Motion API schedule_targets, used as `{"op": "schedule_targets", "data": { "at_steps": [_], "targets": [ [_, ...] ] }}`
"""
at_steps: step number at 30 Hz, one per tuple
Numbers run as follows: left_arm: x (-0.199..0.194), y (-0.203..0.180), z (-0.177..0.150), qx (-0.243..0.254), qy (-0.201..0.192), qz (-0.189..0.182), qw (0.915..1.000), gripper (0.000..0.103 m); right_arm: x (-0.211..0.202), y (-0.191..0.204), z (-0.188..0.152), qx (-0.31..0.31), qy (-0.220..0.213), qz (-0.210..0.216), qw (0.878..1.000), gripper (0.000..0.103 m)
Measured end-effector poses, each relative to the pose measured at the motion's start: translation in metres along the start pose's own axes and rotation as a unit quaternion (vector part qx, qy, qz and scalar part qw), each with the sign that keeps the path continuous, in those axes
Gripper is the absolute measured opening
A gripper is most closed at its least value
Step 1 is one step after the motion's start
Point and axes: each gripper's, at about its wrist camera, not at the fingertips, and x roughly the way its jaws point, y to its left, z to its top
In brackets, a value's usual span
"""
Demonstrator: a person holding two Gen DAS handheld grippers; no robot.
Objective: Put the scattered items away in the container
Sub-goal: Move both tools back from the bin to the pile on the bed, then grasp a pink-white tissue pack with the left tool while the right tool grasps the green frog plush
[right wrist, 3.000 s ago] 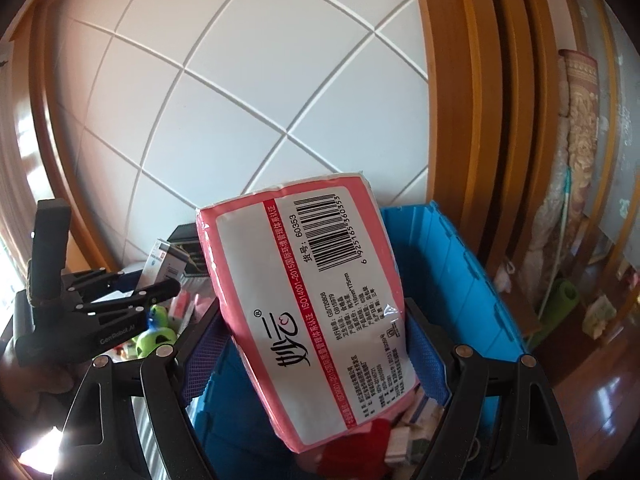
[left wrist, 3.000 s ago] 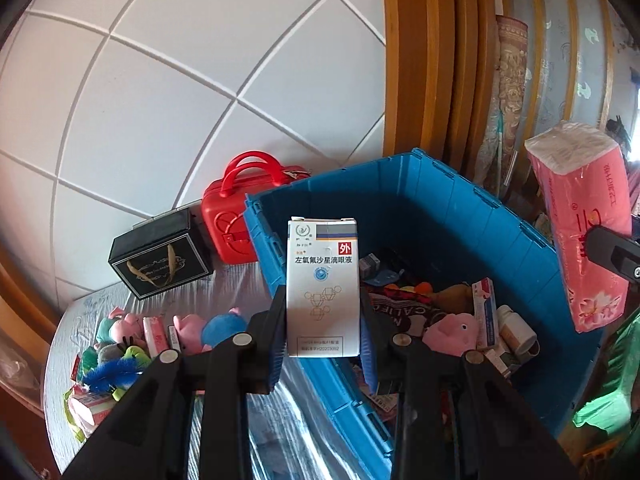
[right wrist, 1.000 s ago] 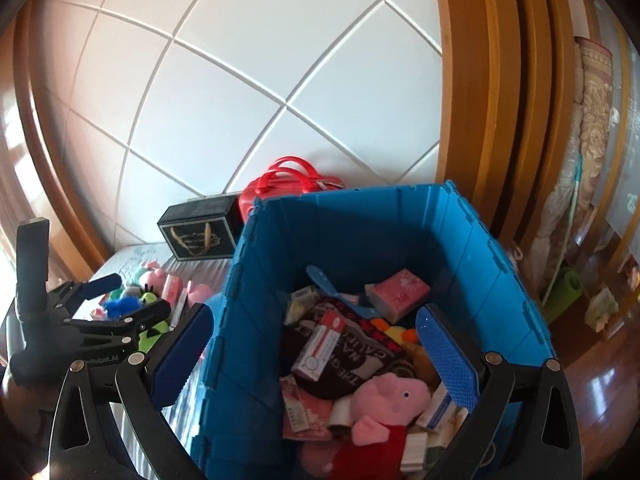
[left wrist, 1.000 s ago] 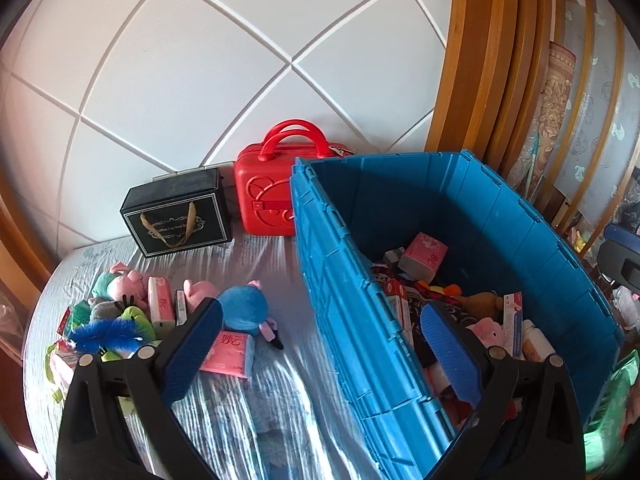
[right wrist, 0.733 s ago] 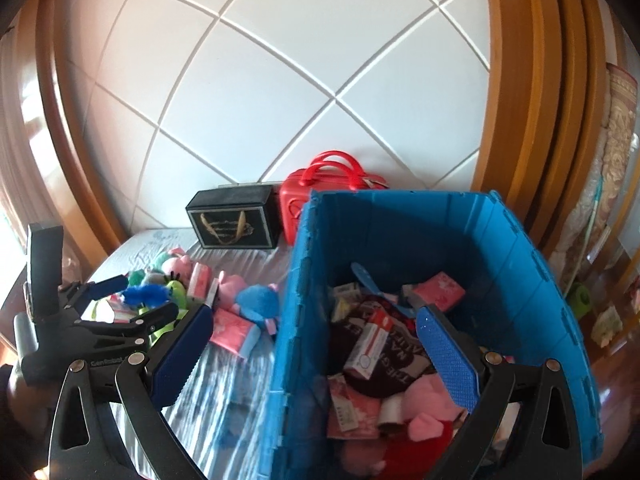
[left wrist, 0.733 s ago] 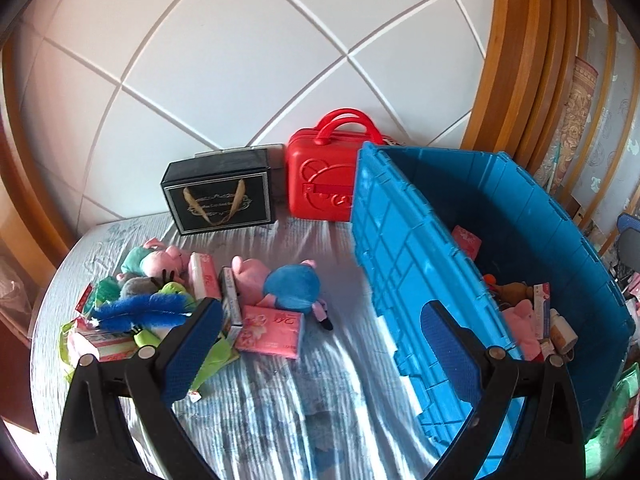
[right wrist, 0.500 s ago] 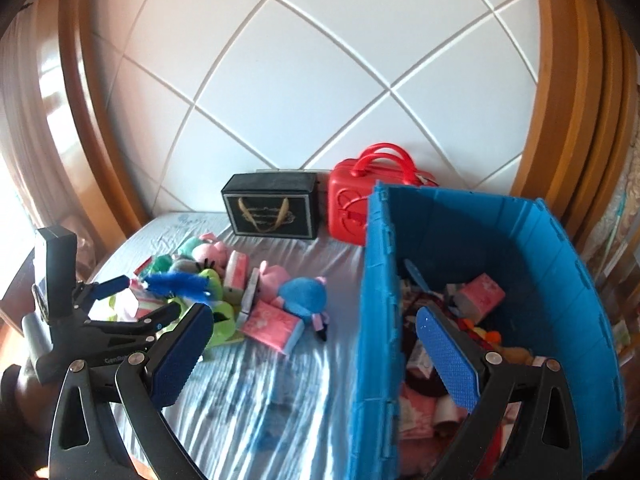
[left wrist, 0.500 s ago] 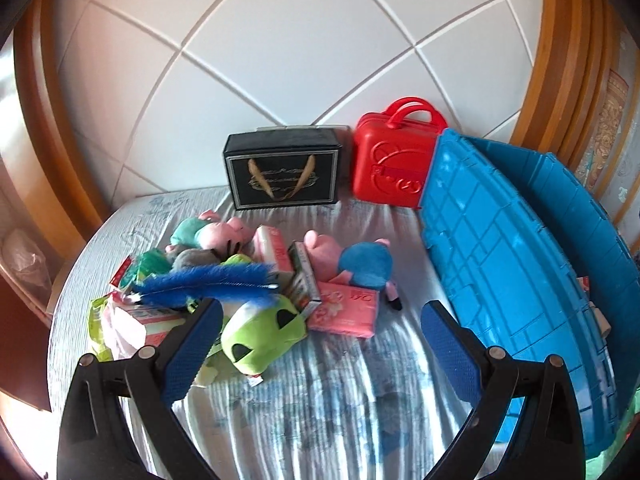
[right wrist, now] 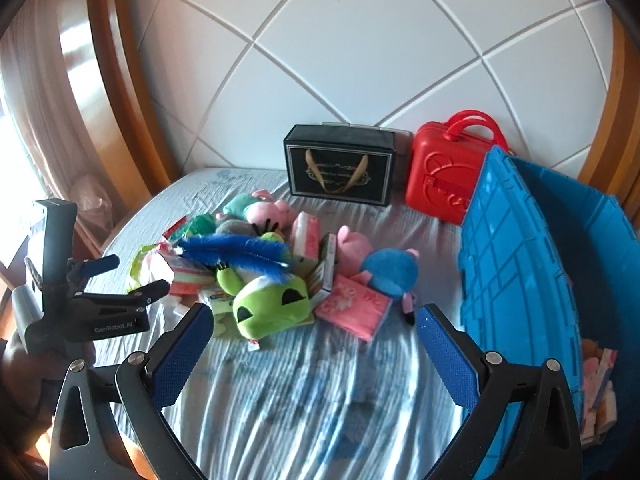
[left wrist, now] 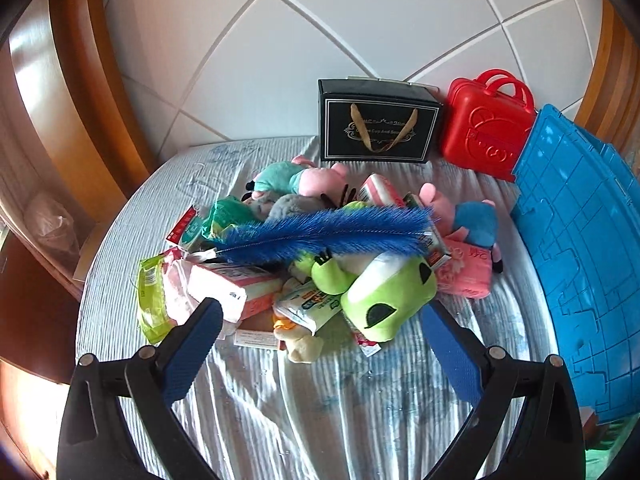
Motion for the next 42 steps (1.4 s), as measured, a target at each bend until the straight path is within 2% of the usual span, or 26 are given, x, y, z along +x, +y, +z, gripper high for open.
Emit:
{"op": "schedule_targets", "data": {
  "at_steps": [5, 11, 16, 20, 23, 29, 37, 42],
  "targets": [
    [0.026, 0.025, -0.005, 0.005, 0.011, 0.004, 0.9999, 0.101, 0.043, 0.022, -0.009, -0.006, 0.020, -0.003, 1.000, 0.103],
    [0.075, 0.053, -0.012, 0.036, 0.012, 0.015, 0.9992, 0.101, 0.088, 0.044, -0.030, -0.007, 0.064, -0.004, 0.998, 0.103],
    [0.121, 0.065, -0.011, 0.097, 0.016, -0.004, 0.9951, 0.101, 0.090, 0.056, -0.047, -0.015, 0.077, -0.008, 0.997, 0.103],
    [0.155, 0.076, -0.009, 0.114, 0.030, -0.011, 0.9930, 0.101, 0.090, 0.047, -0.059, 0.000, 0.092, -0.027, 0.995, 0.103],
    [0.176, 0.086, -0.007, 0.112, 0.040, -0.002, 0.9929, 0.101, 0.091, 0.040, -0.066, 0.005, 0.102, -0.043, 0.994, 0.103],
    [0.195, 0.089, -0.001, 0.154, 0.019, 0.039, 0.9871, 0.101, 0.108, 0.038, -0.074, 0.004, 0.112, -0.053, 0.992, 0.103],
    [0.207, 0.098, -0.002, 0.149, 0.031, 0.073, 0.9856, 0.102, 0.199, 0.047, -0.066, -0.006, 0.118, -0.038, 0.992, 0.103],
    [0.213, 0.099, -0.007, 0.139, 0.045, 0.076, 0.9863, 0.102, 0.251, 0.059, -0.062, -0.013, 0.131, -0.041, 0.990, 0.103]
  ]
}}
